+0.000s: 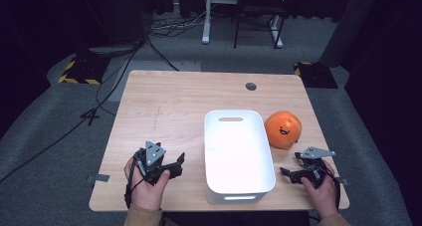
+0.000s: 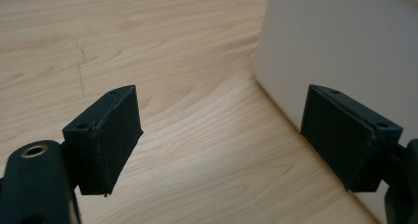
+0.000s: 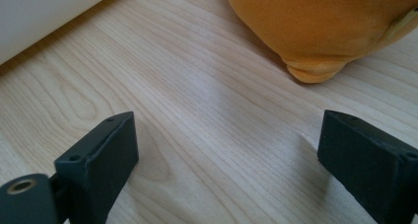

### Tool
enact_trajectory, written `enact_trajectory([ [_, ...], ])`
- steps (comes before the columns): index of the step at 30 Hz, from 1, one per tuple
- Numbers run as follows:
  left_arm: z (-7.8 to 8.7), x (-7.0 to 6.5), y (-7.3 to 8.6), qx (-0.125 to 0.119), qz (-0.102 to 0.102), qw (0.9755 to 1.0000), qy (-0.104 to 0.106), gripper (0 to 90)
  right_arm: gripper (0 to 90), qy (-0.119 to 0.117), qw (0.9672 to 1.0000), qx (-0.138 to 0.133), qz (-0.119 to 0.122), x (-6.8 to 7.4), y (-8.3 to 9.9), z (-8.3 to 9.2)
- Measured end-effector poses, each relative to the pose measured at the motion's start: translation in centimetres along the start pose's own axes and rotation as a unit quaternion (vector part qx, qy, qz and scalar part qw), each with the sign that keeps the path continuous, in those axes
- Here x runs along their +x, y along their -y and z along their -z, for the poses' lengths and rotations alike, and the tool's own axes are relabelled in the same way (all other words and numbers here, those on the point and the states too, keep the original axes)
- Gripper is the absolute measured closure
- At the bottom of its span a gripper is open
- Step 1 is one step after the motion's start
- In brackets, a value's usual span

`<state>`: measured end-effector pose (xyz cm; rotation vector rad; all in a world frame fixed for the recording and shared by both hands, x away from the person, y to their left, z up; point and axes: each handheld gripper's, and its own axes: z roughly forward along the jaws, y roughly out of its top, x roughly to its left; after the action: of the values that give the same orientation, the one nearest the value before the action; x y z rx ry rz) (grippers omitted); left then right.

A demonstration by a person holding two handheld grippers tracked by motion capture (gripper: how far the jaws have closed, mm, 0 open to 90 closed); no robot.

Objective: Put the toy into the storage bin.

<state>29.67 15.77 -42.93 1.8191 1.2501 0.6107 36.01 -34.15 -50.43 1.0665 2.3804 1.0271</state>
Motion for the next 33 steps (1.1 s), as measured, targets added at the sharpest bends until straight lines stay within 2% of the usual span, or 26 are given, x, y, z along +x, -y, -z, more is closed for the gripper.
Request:
enact_trajectory([
  [7,-1.1,1.8,1.1,0.041,0.013,0.9991,-0.002,15.9,8.5,0.000,1.0000,0.000,0.000,0.0,0.0,0.0],
  [11,-1.9,2.8,1.8,0.072,0.008,0.9973,-0.006,15.9,8.5,0.000,1.0000,0.000,0.000,0.0,0.0,0.0],
  [17,-2.8,3.7,2.8,0.088,0.023,0.9959,-0.002,16.1,8.5,0.000,1.0000,0.000,0.000,0.0,0.0,0.0],
  [21,-3.4,4.3,3.4,0.104,0.023,0.9943,-0.003,16.2,8.5,0.000,1.0000,0.000,0.000,0.0,0.0,0.0],
  [24,-3.8,4.7,3.7,0.107,0.020,0.9940,0.008,16.8,8.5,0.000,1.0000,0.000,0.000,0.0,0.0,0.0],
  [26,-4.1,5.0,3.9,0.107,0.027,0.9938,0.014,16.9,8.5,0.000,1.0000,0.000,0.000,0.0,0.0,0.0],
  [28,-4.4,5.0,4.2,0.114,0.019,0.9932,0.009,17.0,8.5,0.000,1.0000,0.000,0.000,0.0,0.0,0.0],
  [31,-5.0,5.1,4.5,0.126,-0.006,0.9921,0.002,16.4,8.5,0.000,1.0000,0.000,0.000,0.0,0.0,0.0],
  [32,-5.1,5.2,4.6,0.129,-0.010,0.9915,-0.003,16.3,8.5,0.000,1.0000,0.000,0.000,0.0,0.0,0.0],
  [33,-5.3,5.2,4.8,0.126,-0.005,0.9920,-0.001,16.3,8.5,0.000,1.0000,0.000,0.000,0.0,0.0,0.0],
])
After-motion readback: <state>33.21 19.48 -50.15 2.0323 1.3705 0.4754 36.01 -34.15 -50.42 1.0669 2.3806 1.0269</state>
